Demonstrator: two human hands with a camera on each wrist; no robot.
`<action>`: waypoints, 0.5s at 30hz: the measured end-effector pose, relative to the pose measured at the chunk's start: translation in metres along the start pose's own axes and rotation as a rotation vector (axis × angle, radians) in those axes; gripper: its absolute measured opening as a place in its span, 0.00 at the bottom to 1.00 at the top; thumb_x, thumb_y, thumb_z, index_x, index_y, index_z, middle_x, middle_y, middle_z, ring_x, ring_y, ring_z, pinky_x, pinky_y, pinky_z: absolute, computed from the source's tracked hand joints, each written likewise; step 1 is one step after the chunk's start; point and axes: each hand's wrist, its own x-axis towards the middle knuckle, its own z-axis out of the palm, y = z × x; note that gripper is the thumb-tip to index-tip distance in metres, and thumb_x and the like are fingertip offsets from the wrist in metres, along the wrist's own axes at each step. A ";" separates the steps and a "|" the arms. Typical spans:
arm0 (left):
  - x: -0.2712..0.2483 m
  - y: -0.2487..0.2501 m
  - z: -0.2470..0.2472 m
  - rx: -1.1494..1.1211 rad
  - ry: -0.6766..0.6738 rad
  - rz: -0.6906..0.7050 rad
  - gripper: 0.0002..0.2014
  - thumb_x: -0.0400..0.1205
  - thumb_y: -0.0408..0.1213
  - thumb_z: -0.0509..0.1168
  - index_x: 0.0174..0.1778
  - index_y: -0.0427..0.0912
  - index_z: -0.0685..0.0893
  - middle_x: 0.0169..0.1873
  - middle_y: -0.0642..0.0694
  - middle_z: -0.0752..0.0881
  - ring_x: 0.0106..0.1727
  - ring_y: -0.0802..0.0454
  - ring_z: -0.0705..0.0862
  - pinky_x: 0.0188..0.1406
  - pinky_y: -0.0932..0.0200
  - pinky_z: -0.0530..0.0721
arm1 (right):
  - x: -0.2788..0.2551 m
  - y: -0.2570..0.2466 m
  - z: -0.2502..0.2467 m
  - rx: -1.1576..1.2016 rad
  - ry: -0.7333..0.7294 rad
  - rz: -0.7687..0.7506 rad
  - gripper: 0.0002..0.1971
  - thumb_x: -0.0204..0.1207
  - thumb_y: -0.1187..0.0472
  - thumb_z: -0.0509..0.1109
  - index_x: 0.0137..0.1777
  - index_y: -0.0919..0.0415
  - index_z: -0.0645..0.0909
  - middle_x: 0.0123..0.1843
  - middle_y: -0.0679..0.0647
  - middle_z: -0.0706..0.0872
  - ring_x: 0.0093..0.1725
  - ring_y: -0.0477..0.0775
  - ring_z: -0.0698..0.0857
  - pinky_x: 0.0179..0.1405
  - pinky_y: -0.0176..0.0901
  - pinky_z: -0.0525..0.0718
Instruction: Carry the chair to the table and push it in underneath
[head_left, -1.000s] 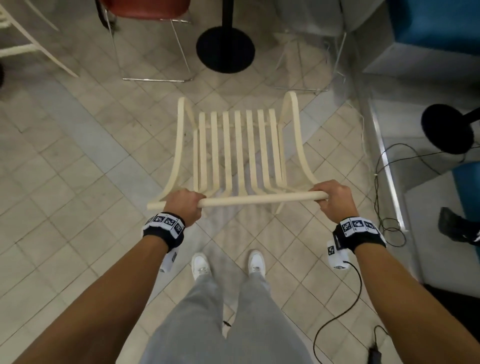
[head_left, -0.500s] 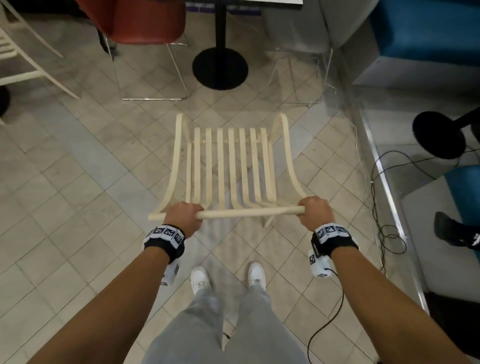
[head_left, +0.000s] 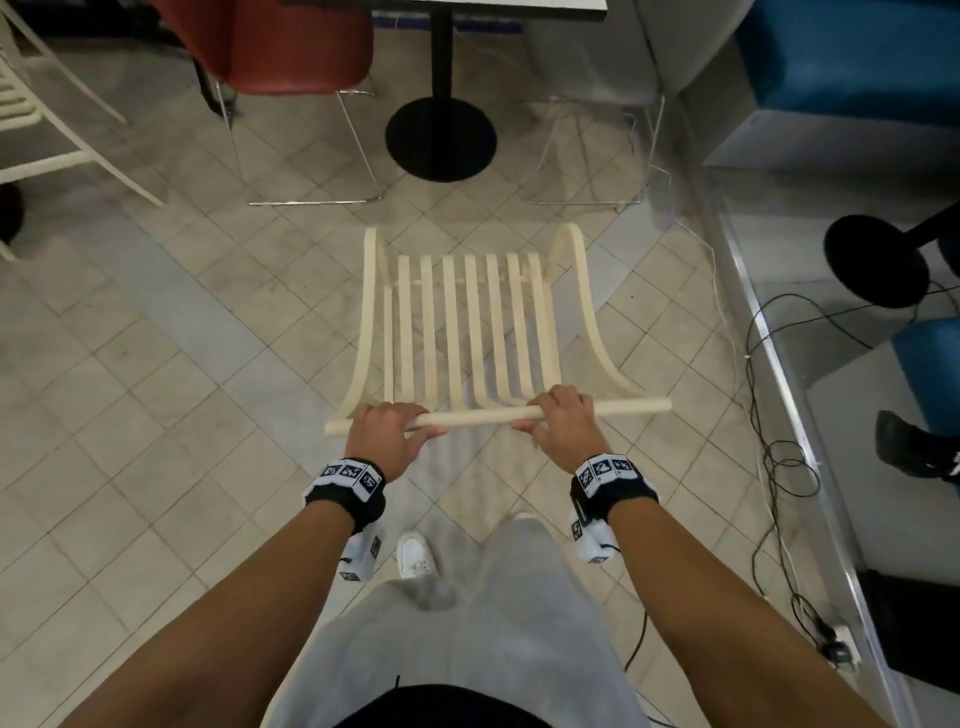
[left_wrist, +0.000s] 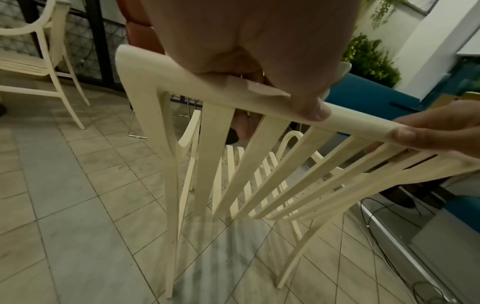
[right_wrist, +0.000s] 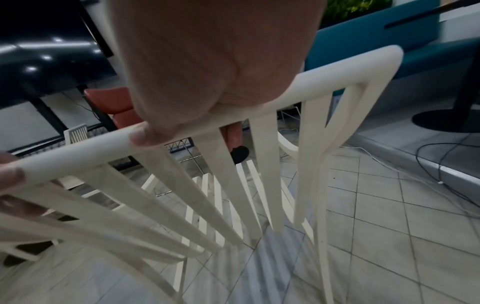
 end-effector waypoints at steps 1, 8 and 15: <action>0.004 -0.002 -0.001 -0.009 0.002 -0.003 0.28 0.75 0.72 0.57 0.50 0.55 0.90 0.36 0.53 0.92 0.37 0.50 0.87 0.53 0.50 0.78 | 0.005 -0.001 -0.001 0.017 0.004 0.001 0.47 0.71 0.20 0.37 0.57 0.56 0.84 0.53 0.53 0.83 0.54 0.59 0.78 0.59 0.56 0.73; 0.064 -0.013 -0.020 -0.004 0.024 -0.087 0.27 0.72 0.73 0.61 0.47 0.54 0.90 0.34 0.53 0.91 0.35 0.51 0.83 0.52 0.49 0.81 | 0.071 -0.001 -0.016 0.118 -0.022 0.026 0.45 0.68 0.20 0.45 0.57 0.56 0.85 0.53 0.53 0.83 0.55 0.56 0.77 0.62 0.52 0.68; 0.081 -0.045 -0.030 -0.007 0.142 -0.146 0.26 0.80 0.46 0.67 0.75 0.45 0.79 0.77 0.41 0.78 0.79 0.42 0.74 0.82 0.39 0.69 | 0.150 0.006 -0.028 0.184 -0.065 0.037 0.40 0.68 0.22 0.55 0.56 0.56 0.86 0.53 0.52 0.81 0.56 0.56 0.77 0.61 0.49 0.66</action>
